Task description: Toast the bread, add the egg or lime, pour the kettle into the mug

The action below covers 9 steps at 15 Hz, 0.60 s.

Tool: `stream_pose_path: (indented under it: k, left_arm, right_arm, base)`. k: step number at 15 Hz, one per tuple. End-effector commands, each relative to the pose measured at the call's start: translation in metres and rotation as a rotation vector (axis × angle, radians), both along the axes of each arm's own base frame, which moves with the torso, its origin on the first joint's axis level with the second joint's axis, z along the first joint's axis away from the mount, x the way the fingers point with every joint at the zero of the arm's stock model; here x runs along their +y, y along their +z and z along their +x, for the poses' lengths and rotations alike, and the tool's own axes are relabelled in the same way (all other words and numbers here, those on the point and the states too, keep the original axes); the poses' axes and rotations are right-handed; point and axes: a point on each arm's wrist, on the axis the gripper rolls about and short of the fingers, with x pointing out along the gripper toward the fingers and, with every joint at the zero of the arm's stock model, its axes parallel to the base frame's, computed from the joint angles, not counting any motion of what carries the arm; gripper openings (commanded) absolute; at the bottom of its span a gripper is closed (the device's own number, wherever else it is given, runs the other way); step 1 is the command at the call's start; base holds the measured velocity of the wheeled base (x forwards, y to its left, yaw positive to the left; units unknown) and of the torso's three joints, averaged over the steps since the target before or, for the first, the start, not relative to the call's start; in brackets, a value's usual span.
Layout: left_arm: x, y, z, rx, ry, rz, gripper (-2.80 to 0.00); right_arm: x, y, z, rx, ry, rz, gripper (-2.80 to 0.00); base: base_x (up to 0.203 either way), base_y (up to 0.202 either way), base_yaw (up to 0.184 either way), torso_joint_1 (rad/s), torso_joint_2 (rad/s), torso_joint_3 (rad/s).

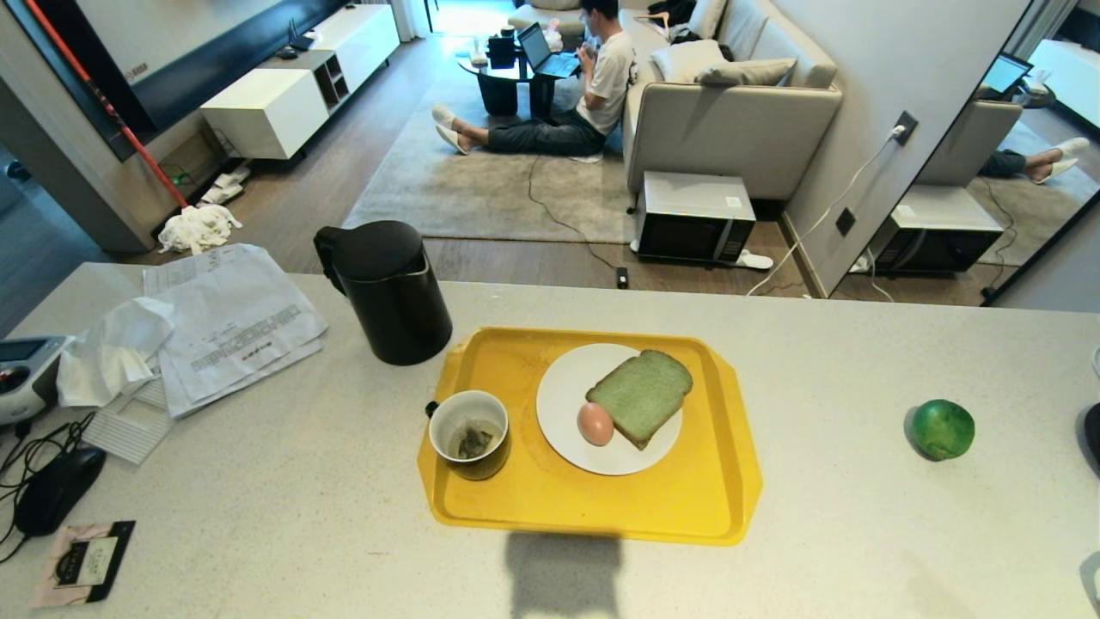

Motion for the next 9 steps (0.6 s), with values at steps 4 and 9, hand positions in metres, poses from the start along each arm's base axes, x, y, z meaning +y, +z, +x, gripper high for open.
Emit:
stream_pose_path:
  k: [4, 9]
  left_arm:
    - [0.0, -0.0002, 0.0, 0.001, 0.0, 0.0, -2.8]
    - [0.0, -0.0002, 0.0, 0.001, 0.0, 0.0, -2.8]
  right_arm:
    - [0.0, -0.0004, 0.0001, 0.002, 0.001, -0.001, -2.8]
    - [0.0, -0.0004, 0.0001, 0.002, 0.001, -0.001, -2.8]
  base:
    - [0.0, 0.0, 0.0, -0.028, 0.04, 0.024]
    - [0.0, 0.0, 0.0, -0.049, 0.1, 0.046]
